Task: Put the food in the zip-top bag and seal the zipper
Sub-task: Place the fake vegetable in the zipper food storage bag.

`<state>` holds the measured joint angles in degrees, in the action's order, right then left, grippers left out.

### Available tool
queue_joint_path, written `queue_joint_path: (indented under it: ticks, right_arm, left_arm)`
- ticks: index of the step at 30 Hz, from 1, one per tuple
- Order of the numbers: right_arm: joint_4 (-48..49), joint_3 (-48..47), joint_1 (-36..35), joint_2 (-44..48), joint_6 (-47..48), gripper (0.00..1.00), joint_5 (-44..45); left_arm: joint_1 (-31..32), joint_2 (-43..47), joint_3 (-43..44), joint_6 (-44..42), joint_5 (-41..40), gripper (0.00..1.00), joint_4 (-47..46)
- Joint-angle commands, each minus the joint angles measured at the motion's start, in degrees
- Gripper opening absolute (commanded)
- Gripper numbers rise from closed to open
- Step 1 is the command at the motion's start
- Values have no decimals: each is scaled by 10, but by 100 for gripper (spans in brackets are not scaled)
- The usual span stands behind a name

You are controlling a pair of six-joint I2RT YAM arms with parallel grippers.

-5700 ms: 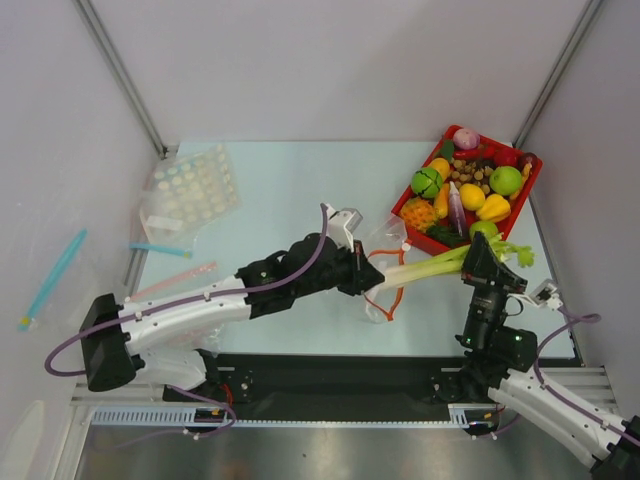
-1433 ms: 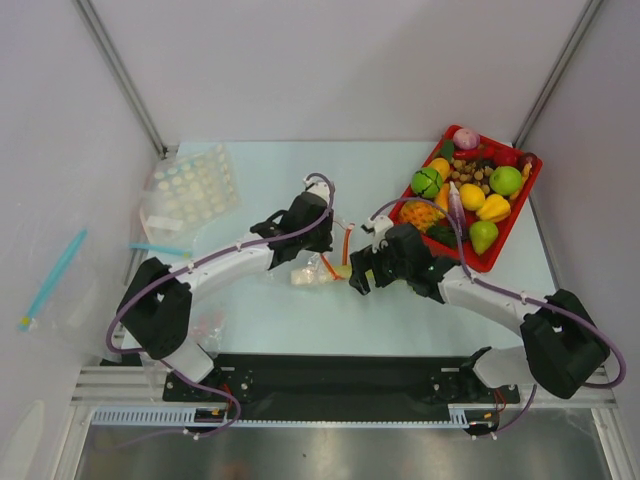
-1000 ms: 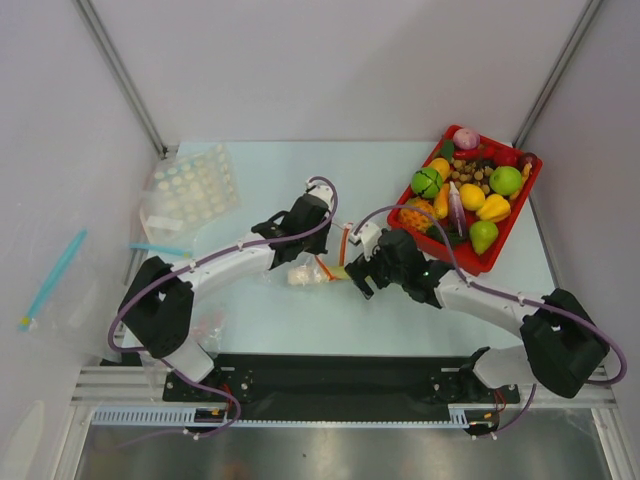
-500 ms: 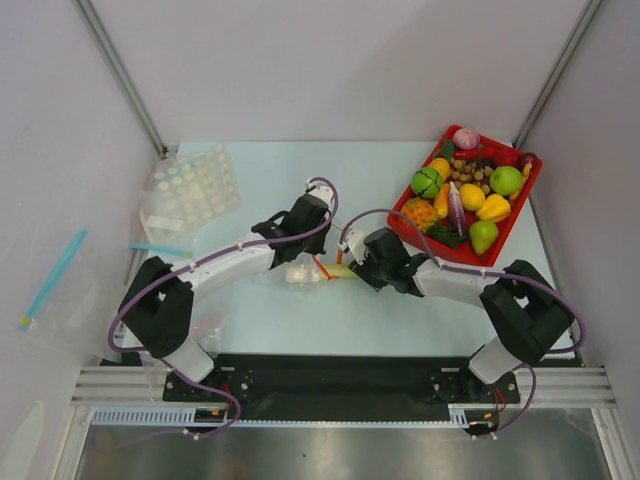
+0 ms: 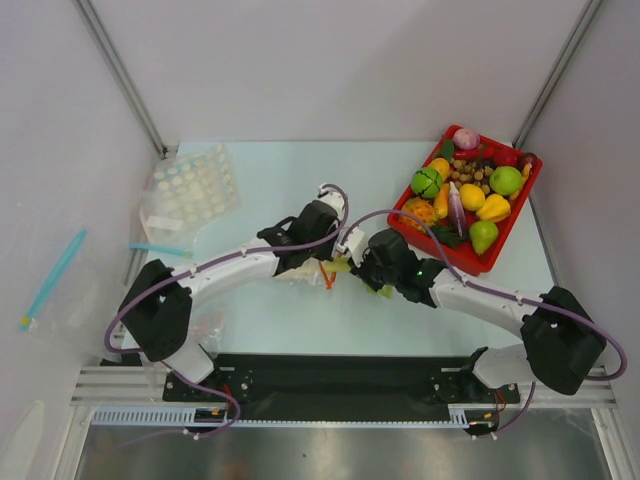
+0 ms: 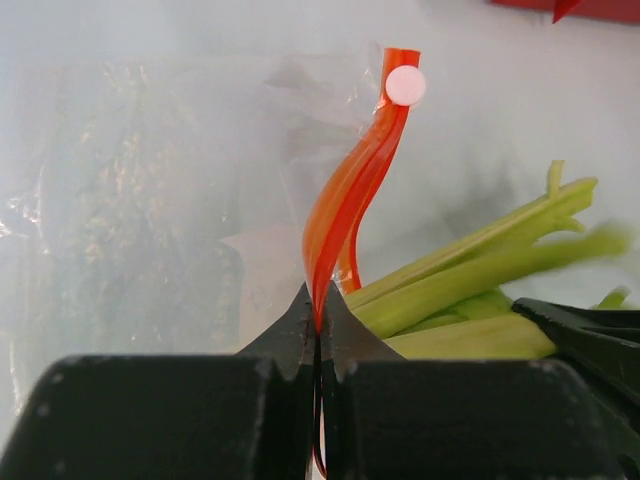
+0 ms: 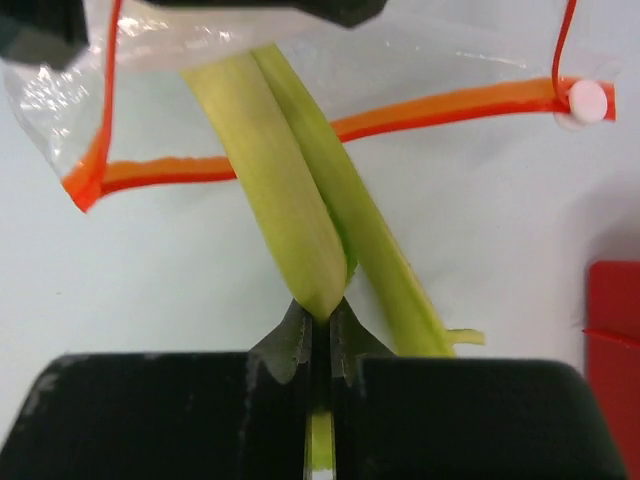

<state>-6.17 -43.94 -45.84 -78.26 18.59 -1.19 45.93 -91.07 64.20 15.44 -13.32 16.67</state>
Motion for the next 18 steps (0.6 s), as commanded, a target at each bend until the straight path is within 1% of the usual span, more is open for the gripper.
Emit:
queue_joint_path:
  ticks: [1, 2, 4, 5, 8, 13, 15, 18]
  right_arm:
    - [16, 1, 11, 29, -56, 0, -71]
    - [19, 3, 17, 38, -71, 0, -103]
    - [34, 7, 29, 45, -101, 0, -136]
    - [38, 7, 38, 47, -122, 0, -177]
    - [53, 11, 40, 57, -143, 0, -217]
    - [56, 13, 41, 70, -159, 0, -232]
    - [82, 17, 40, 75, -161, 0, -235]
    - [95, 24, 41, 93, -171, 0, -229]
  left_arm:
    - [11, 44, 2, -11, -5, 0, -37]
    - [13, 57, 0, -12, -5, 0, -44]
    - [17, 73, -9, -10, 4, 0, -50]
    - [18, 81, -13, -9, 10, 0, -59]
    - [28, 120, -40, -10, 34, 0, -87]
    - [51, 158, -58, -25, 65, 0, -122]
    - [52, 161, -64, -24, 85, 0, -131]
    - [56, 160, -62, -24, 107, 0, -135]
